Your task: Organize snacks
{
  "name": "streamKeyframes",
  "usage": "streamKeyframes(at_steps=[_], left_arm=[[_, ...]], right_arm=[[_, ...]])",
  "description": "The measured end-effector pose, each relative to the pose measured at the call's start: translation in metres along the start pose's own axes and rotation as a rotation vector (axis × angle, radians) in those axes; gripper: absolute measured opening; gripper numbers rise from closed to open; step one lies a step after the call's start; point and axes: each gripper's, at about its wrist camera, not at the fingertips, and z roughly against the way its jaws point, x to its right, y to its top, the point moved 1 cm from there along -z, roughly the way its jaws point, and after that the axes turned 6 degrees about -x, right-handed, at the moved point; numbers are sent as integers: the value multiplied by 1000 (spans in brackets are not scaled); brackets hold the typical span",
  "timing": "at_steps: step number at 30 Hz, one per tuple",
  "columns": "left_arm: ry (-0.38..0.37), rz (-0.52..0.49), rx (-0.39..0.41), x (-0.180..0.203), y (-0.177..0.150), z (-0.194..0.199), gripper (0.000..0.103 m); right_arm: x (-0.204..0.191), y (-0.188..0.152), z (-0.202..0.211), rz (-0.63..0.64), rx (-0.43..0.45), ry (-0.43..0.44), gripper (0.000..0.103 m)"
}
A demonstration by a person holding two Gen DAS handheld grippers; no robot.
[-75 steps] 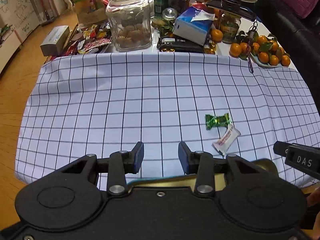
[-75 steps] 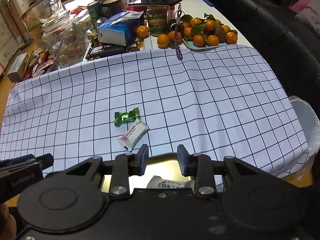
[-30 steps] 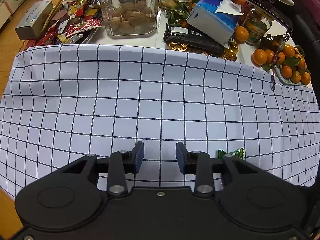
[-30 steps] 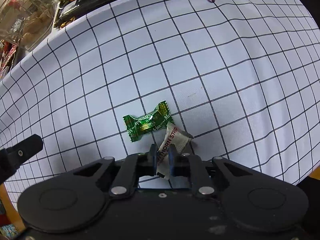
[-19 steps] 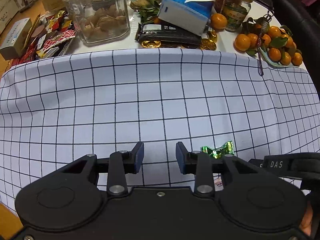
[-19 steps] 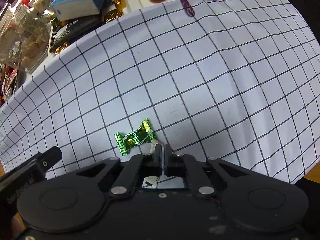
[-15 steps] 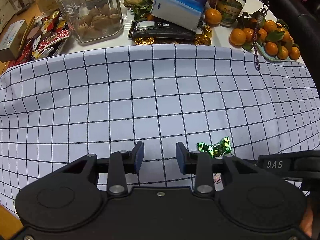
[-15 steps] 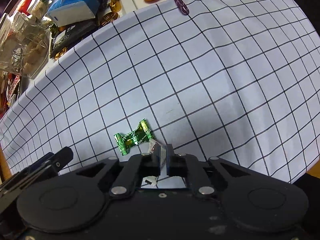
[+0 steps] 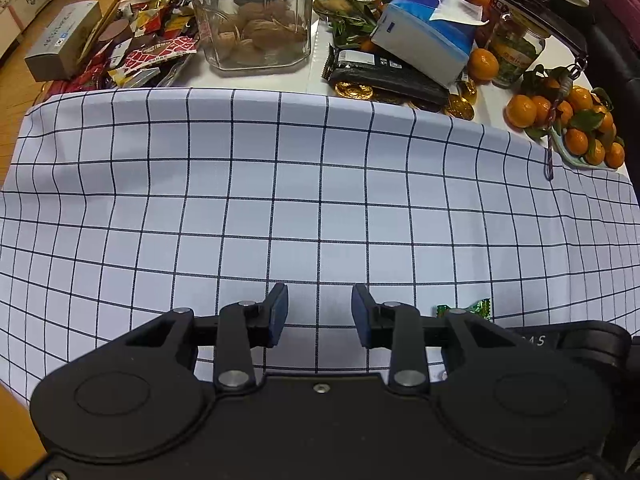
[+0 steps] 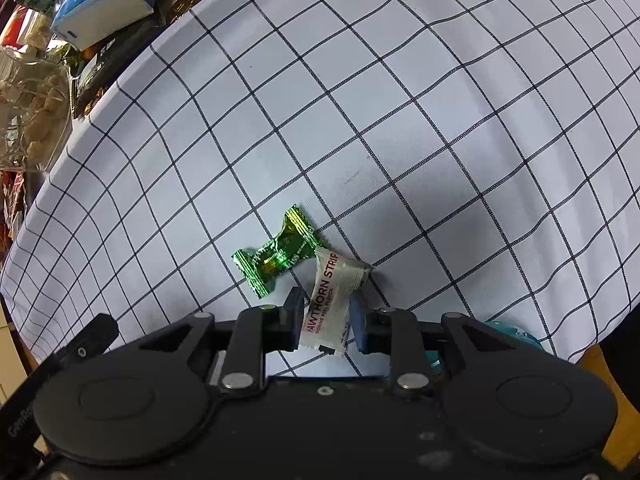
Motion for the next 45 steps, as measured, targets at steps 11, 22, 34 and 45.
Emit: streamKeyframes(at_steps=[11,22,34,45], left_arm=[[25,-75,16,17,-3,-6,43],[14,-101,-5,35,-7,-14,43],[44,88,-8,-11,4,-6,43],[13,177,-17,-38,9,0,43]], right_arm=[[-20,-11,9,189,101,-82,1],[10,8,34,104,43,47,14],[-15,-16,-4,235,-3,-129,9],[-79,-12,-21,247,59,43,8]])
